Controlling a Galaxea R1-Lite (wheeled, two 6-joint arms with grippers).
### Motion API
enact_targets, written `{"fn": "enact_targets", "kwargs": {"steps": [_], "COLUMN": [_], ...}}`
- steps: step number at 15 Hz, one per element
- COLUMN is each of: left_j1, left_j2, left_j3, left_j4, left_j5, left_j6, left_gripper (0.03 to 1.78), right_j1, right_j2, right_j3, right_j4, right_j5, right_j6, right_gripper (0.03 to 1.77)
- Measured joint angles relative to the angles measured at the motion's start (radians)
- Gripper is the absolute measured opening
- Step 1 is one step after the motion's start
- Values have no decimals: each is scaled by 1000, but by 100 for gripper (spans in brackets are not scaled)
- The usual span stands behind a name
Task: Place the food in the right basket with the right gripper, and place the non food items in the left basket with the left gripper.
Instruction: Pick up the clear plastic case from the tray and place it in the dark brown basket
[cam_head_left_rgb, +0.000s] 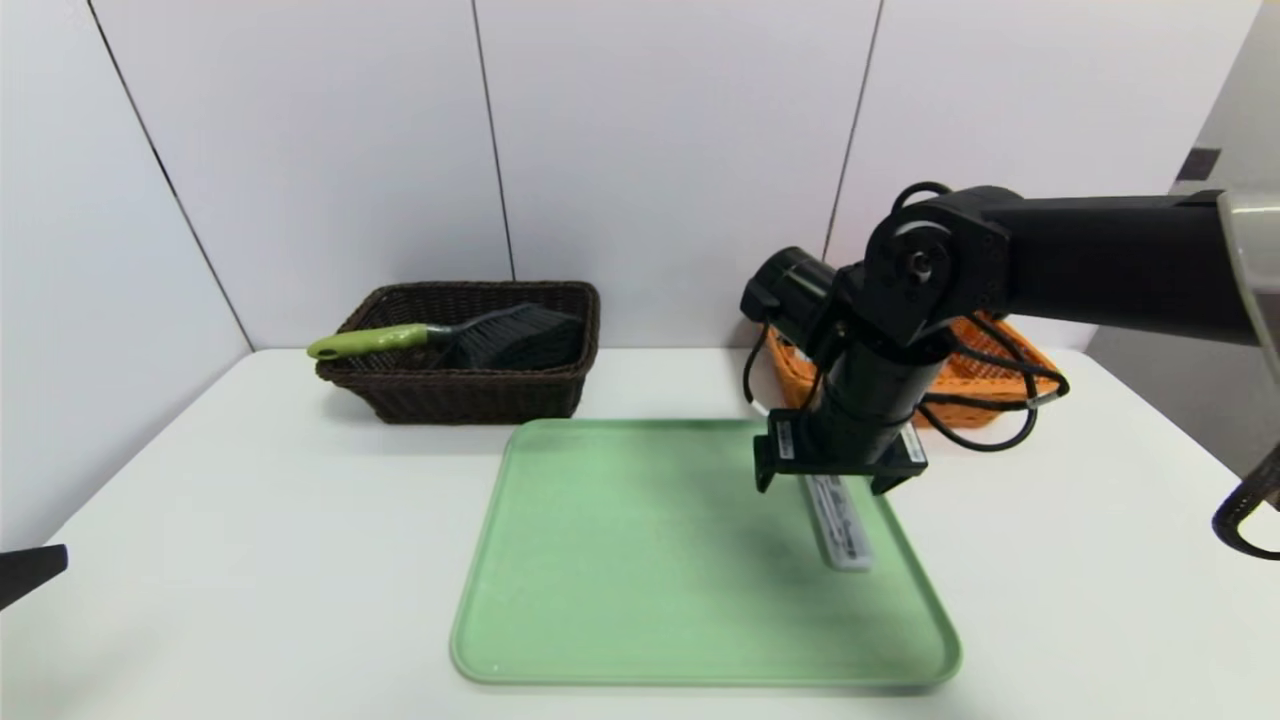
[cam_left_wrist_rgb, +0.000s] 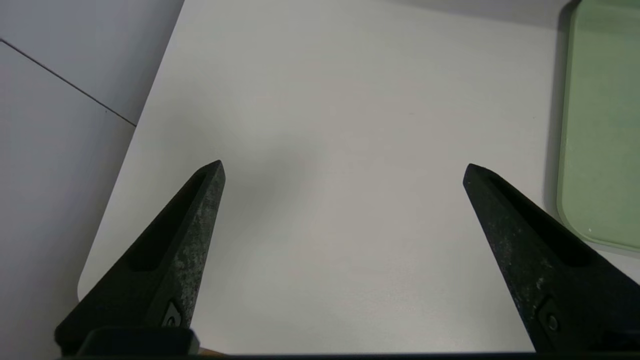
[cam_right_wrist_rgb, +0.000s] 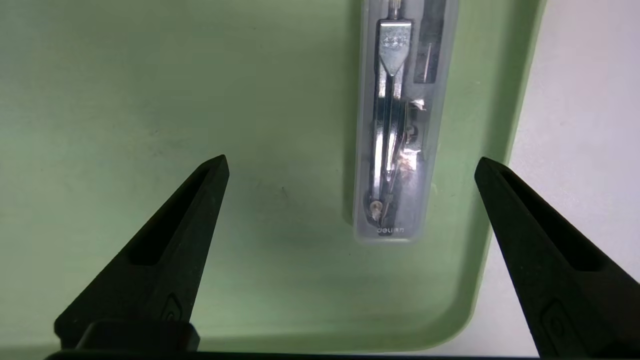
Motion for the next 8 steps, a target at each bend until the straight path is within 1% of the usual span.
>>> {"fn": "enact_targets", "kwargs": {"steps": [4,8], "left_j1": [0,2], "left_j2": [-3,-9], "left_j3": [-3,-5], "left_j4": [-1,-9], "left_j5": [1,0], "left_j6": [0,20], "left_gripper": [169,169], "right_j1": [-10,-38], "right_j2": [19,22], "right_j3": [7,21], "right_j4": [1,1], "right_j5": [3,12], "right_j6": [6,6], "right_gripper": [170,170]}}
